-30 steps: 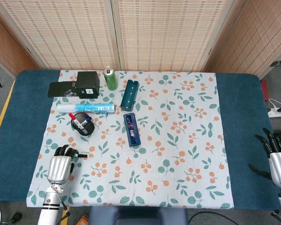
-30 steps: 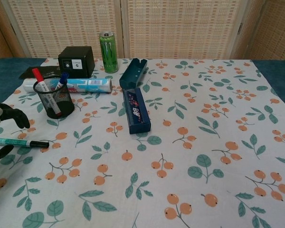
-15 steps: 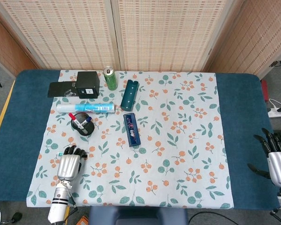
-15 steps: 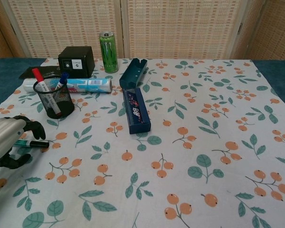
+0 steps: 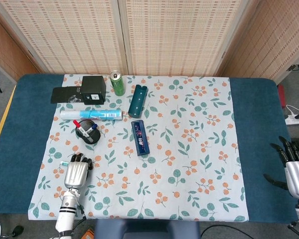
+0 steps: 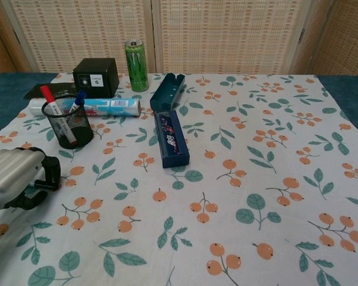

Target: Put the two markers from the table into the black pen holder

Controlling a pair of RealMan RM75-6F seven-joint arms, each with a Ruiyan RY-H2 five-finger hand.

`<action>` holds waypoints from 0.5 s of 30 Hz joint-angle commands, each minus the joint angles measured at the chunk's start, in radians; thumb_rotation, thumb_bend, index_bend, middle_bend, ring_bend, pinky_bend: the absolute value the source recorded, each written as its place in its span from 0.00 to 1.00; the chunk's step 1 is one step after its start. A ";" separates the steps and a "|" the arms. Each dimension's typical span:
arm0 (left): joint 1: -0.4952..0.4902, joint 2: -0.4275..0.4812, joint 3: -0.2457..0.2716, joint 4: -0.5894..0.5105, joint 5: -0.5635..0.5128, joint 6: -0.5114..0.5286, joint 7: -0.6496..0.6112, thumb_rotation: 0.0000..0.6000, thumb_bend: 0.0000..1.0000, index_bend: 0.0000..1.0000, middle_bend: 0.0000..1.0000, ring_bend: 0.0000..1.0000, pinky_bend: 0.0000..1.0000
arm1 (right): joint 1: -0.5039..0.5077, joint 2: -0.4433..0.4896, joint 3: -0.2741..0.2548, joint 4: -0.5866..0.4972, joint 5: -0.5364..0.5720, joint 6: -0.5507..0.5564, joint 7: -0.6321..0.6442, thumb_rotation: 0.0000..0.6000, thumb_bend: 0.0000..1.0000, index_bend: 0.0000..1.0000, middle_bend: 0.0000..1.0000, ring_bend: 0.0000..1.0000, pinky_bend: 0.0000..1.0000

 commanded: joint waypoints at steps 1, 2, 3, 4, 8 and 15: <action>0.002 -0.024 0.000 0.043 -0.001 0.005 0.016 1.00 0.32 0.54 0.52 0.24 0.23 | -0.001 0.001 0.000 0.000 -0.001 0.002 0.001 1.00 0.00 0.20 0.04 0.10 0.00; 0.002 -0.032 0.000 0.057 0.003 0.009 0.018 1.00 0.32 0.56 0.56 0.25 0.23 | -0.002 0.002 0.000 0.000 -0.002 0.003 0.003 1.00 0.00 0.21 0.04 0.10 0.00; 0.003 -0.037 0.000 0.066 0.005 0.013 0.017 1.00 0.32 0.57 0.58 0.26 0.24 | -0.002 0.002 0.000 0.000 -0.001 0.004 0.002 1.00 0.00 0.21 0.04 0.10 0.00; 0.004 -0.042 -0.001 0.074 0.008 0.017 0.015 1.00 0.32 0.59 0.61 0.28 0.24 | -0.002 0.002 0.000 0.000 -0.001 0.004 0.002 1.00 0.00 0.21 0.04 0.10 0.00; 0.007 -0.050 -0.002 0.091 0.032 0.046 0.009 1.00 0.33 0.63 0.66 0.32 0.27 | -0.002 0.001 0.000 0.001 -0.004 0.006 0.004 1.00 0.00 0.21 0.04 0.10 0.00; 0.006 0.055 -0.016 -0.084 0.122 0.130 -0.039 1.00 0.33 0.64 0.66 0.32 0.27 | -0.002 0.002 -0.002 0.000 -0.007 0.005 0.007 1.00 0.00 0.21 0.04 0.10 0.00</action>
